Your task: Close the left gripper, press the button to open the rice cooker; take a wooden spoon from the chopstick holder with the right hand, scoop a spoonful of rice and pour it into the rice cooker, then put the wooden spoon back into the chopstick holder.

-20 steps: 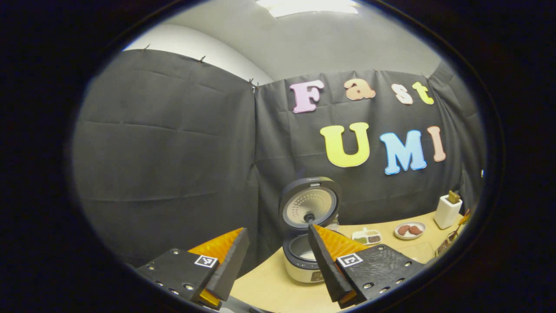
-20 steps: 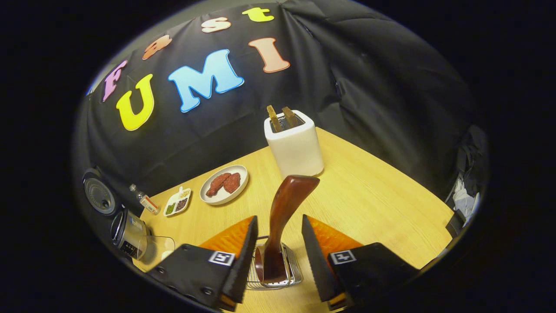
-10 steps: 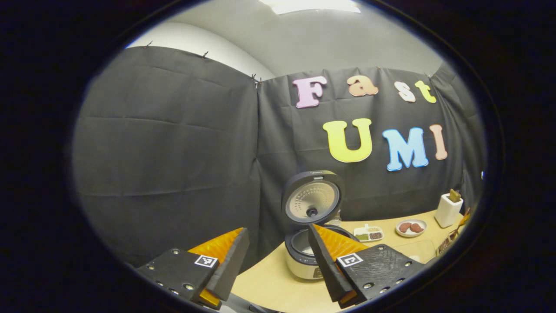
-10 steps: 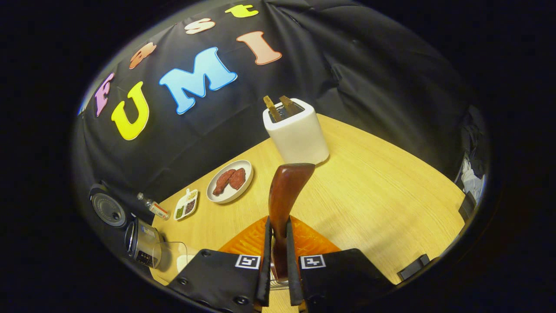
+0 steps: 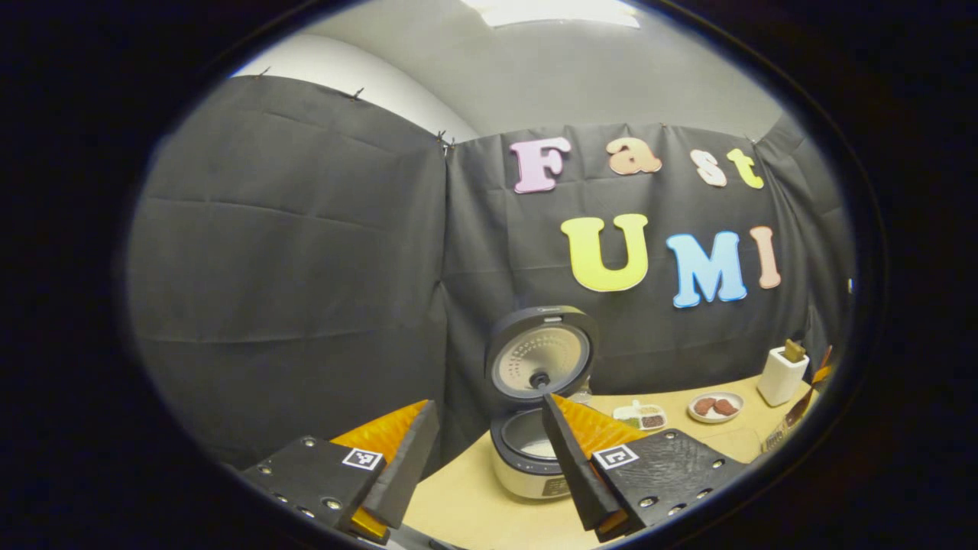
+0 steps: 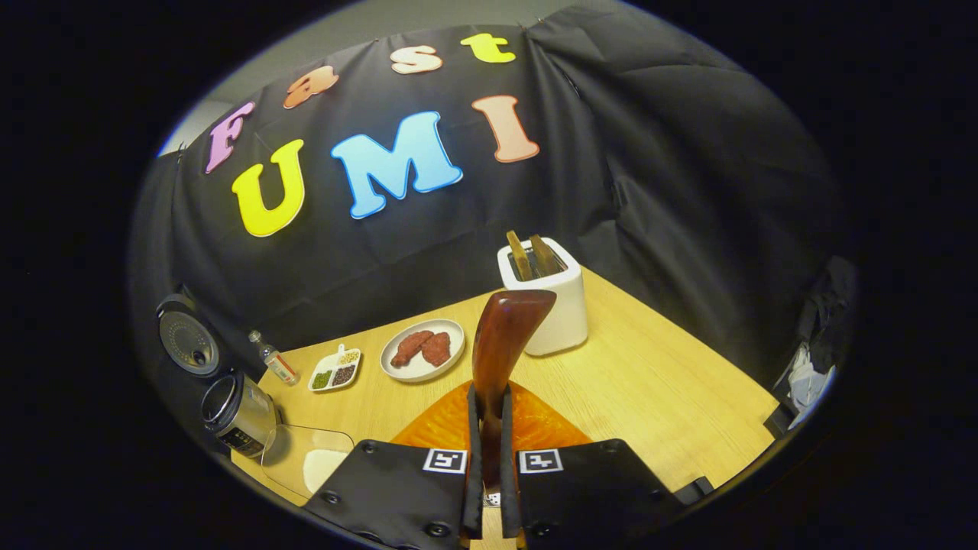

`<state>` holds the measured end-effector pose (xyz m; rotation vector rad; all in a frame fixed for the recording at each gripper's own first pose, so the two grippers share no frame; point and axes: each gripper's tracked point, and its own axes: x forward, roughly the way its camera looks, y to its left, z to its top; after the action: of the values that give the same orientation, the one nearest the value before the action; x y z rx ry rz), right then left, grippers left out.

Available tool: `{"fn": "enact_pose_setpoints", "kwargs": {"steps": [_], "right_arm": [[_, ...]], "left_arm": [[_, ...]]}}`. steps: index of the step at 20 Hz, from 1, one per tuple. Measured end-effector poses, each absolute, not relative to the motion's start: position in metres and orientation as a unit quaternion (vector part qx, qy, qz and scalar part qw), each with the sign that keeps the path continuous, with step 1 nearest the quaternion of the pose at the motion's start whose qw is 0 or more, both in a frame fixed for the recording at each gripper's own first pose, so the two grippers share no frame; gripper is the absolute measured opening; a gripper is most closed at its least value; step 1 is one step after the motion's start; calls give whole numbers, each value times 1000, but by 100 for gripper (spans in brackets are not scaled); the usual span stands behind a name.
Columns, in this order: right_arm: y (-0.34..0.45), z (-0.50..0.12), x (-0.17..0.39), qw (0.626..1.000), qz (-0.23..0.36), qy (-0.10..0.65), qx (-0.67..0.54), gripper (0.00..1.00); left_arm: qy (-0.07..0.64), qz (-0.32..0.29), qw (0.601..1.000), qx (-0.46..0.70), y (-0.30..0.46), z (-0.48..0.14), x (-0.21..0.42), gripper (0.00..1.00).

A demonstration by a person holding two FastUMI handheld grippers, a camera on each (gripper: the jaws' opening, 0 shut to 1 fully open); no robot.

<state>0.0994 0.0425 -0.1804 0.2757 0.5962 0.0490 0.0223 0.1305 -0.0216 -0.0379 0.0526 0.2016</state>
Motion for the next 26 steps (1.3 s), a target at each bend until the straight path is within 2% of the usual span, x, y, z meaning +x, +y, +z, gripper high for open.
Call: {"fn": "enact_pose_setpoints", "kwargs": {"steps": [5,11,14,15,16,18,20,26], "right_arm": [[81,-136,98,958,52,252,126,11],[149,-118,87,960,97,235,120,11],[183,-120,80,958,118,234,114,11],[194,-122,80,958,124,235,110,7],[206,-126,78,957,131,238,104,11],[229,-135,73,955,142,243,91,7],[248,-146,67,954,153,248,73,11],[287,-178,60,956,167,240,-13,11]], "left_arm": [[28,79,996,-24,129,-29,35,84],[31,70,997,-32,151,-39,48,84],[31,70,997,-30,166,-43,52,84],[31,71,997,-29,173,-44,54,84],[32,72,997,-28,178,-45,55,83],[33,75,996,-30,189,-50,56,84],[37,79,996,-31,200,-54,57,83],[49,90,994,-24,231,-64,55,84]]}}
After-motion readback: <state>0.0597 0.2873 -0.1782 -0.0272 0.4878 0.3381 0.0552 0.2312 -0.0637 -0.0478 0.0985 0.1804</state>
